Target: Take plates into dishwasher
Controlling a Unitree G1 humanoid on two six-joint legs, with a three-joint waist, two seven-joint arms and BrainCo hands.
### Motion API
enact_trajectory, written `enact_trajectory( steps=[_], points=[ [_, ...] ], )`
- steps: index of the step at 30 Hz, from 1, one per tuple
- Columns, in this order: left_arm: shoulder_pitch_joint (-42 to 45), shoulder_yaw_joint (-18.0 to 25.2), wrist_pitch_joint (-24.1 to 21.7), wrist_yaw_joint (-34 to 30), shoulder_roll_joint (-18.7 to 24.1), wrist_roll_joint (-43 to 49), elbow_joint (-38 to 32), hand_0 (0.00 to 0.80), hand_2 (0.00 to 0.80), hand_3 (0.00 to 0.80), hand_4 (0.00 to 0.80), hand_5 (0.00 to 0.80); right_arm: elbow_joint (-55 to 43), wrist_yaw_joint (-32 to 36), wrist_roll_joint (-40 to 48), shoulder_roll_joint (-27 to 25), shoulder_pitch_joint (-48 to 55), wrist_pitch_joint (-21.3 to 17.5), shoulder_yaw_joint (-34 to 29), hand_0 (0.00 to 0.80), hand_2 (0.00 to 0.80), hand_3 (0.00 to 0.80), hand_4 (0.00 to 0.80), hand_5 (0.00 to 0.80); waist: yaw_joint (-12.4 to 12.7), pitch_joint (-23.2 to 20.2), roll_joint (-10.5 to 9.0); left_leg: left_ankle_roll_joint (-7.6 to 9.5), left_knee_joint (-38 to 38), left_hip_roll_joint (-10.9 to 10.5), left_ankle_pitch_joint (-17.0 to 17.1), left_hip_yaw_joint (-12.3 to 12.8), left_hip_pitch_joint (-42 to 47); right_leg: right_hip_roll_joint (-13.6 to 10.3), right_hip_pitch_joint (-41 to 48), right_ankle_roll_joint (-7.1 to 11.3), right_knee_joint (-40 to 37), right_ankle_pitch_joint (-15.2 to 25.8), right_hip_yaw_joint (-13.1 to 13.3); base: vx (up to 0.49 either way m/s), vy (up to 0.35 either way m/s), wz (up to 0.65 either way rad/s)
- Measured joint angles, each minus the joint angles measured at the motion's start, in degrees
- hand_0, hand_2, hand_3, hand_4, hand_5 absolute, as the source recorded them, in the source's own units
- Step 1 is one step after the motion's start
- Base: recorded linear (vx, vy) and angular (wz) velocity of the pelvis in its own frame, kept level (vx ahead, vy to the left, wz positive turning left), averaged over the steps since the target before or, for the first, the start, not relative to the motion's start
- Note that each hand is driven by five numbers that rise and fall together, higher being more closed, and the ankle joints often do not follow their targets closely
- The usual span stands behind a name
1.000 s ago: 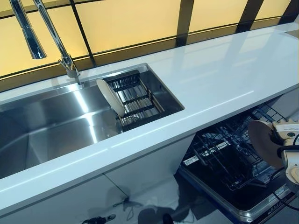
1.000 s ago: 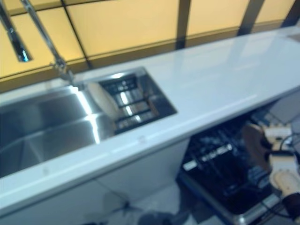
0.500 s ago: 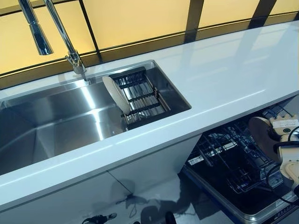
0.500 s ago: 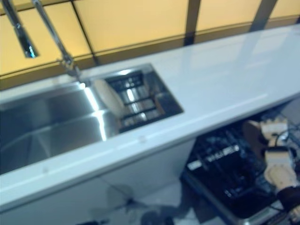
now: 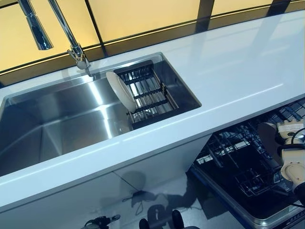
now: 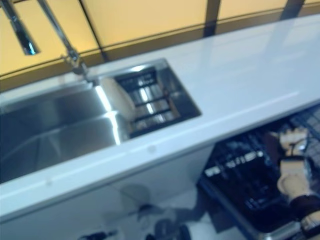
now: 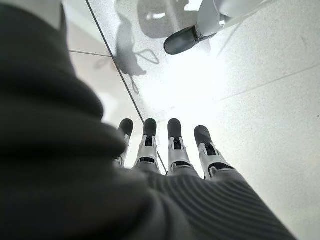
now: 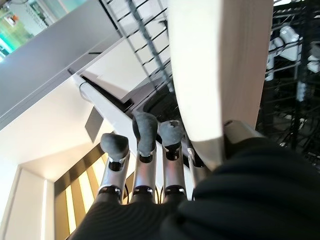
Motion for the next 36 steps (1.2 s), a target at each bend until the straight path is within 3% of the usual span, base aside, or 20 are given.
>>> enact_trajectory(
  steps=[16, 23, 36],
  points=[
    [-1.8, -1.9, -0.1, -0.9, 0.2, -1.3, -0.4, 0.0, 0.0, 0.0, 0.0, 0.0, 8.9, -0.8, 0.3, 4.1, -2.6, 2.6, 3.4, 0.8, 0.8, 0.8, 0.8, 0.8, 0.3, 1.6, 1.63, 0.01, 0.0, 0.0, 0.0, -0.4, -0.2, -0.1, 0.0, 0.0, 0.0, 0.0, -0.8, 0.0, 0.0, 0.0],
    [-2.6, -2.2, -0.3, -1.1, 0.2, -1.3, -0.4, 0.0, 0.0, 0.0, 0.0, 0.0, 13.5, -2.1, 0.8, 5.9, -3.6, 3.7, 3.4, 0.8, 0.8, 0.8, 0.8, 0.8, 1.7, 1.6, 1.66, -0.01, 0.0, 0.0, 0.1, -0.7, -0.2, -0.1, 0.0, -0.05, 0.0, 0.0, -1.0, -0.001, -0.001, 0.0],
    [-2.6, -2.3, -1.0, -1.2, 0.2, -1.3, -0.4, 0.0, 0.0, 0.0, 0.0, 0.0, 18.2, -3.4, 2.3, 7.8, -5.2, 4.8, 3.5, 0.8, 0.8, 0.8, 0.8, 0.8, 2.0, 1.5, 1.77, 0.17, 0.0, -0.3, 0.4, -1.8, -0.4, -0.5, 0.3, -0.18, 0.0, -0.1, -2.2, -0.008, 0.004, 0.04]
  ],
)
